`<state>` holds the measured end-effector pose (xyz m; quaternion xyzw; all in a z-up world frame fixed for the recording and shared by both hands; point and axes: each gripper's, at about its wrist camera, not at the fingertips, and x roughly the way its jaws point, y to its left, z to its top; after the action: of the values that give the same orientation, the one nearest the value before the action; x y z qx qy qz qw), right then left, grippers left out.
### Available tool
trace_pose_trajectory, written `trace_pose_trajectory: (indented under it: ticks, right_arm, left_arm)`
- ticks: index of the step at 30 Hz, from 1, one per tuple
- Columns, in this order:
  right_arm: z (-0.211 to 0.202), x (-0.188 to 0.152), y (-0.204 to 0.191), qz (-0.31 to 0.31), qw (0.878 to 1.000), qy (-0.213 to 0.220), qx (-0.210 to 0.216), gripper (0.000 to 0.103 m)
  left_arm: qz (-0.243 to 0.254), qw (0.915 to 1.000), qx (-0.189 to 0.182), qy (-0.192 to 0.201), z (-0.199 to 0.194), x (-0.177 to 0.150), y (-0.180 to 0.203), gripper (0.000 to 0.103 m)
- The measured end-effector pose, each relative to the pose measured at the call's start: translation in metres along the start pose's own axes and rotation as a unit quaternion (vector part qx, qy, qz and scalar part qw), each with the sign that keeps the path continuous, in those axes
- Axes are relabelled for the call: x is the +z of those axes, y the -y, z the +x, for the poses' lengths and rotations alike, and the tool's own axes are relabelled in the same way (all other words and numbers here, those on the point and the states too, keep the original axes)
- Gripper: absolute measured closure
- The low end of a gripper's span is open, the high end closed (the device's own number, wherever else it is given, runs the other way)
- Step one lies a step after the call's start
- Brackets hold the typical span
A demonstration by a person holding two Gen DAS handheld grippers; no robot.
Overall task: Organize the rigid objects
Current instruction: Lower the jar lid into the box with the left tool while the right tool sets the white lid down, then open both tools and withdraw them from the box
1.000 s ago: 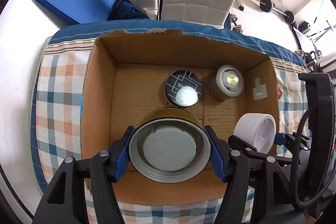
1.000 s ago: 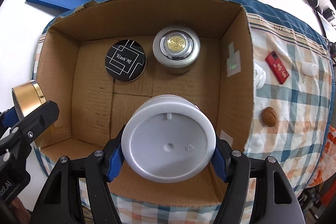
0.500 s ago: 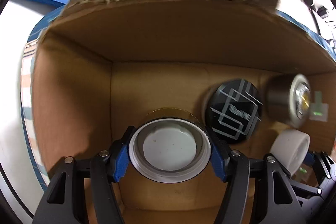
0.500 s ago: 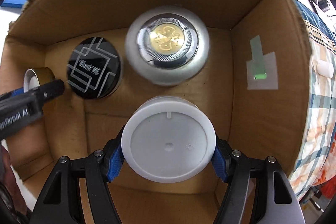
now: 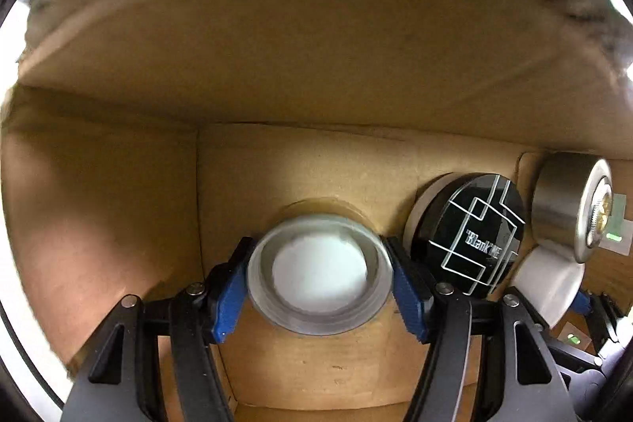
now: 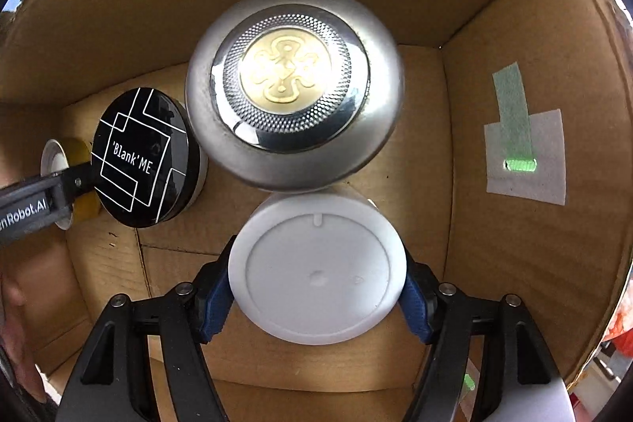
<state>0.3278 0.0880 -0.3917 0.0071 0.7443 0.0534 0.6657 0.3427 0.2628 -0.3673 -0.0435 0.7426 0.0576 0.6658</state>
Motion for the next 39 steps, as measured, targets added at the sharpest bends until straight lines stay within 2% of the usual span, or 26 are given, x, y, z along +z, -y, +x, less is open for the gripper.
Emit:
trace_pose_trajectory:
  ticks: [3, 7, 10, 12, 13, 17, 22, 31, 39]
  right_arm:
    - [-0.005, 0.008, 0.007, 0.004, 1.0, -0.007, 0.006, 0.028]
    - [-0.016, 0.005, -0.001, -0.001, 1.0, -0.008, 0.015, 0.017]
    - [-0.024, -0.001, -0.007, -0.006, 1.0, -0.008, 0.018, 0.007]
    - [-0.03, -0.007, -0.01, -0.01, 1.0, -0.007, 0.019, 0.001]
    - [-0.032, -0.01, -0.011, -0.012, 1.0, -0.007, 0.016, 0.0]
    - [-0.044, -0.023, -0.014, -0.014, 1.0, 0.0, 0.005, 0.0]
    - [-0.059, -0.041, -0.016, -0.015, 1.0, 0.013, -0.002, 0.0]
    - [-0.112, -0.09, -0.015, -0.045, 0.996, 0.072, -0.015, 0.0]
    - [-0.159, -0.139, -0.008, -0.072, 0.992, 0.108, -0.004, 0.0]
  left_arm:
    - [-0.008, 0.9998, -0.016, 0.005, -0.01, -0.005, -0.004, 0.038]
    - [-0.01, 0.9995, -0.027, 0.009, -0.023, -0.01, -0.01, 0.034]
    - [-0.004, 0.9993, -0.037, 0.011, -0.034, -0.018, -0.009, 0.02]
    - [0.001, 0.9994, -0.032, 0.015, -0.043, -0.026, -0.007, 0.003]
    - [0.001, 0.9994, -0.028, 0.021, -0.048, -0.031, -0.007, 0.0]
    - [-0.003, 0.9987, -0.02, 0.048, -0.065, -0.058, -0.004, 0.0]
    - [-0.016, 0.9958, -0.03, 0.085, -0.088, -0.092, -0.015, 0.0]
    - [-0.027, 0.9893, -0.033, 0.139, -0.128, -0.127, 0.001, 0.0]
    - [-0.028, 0.9858, -0.037, 0.161, -0.154, -0.171, 0.0, 0.0]
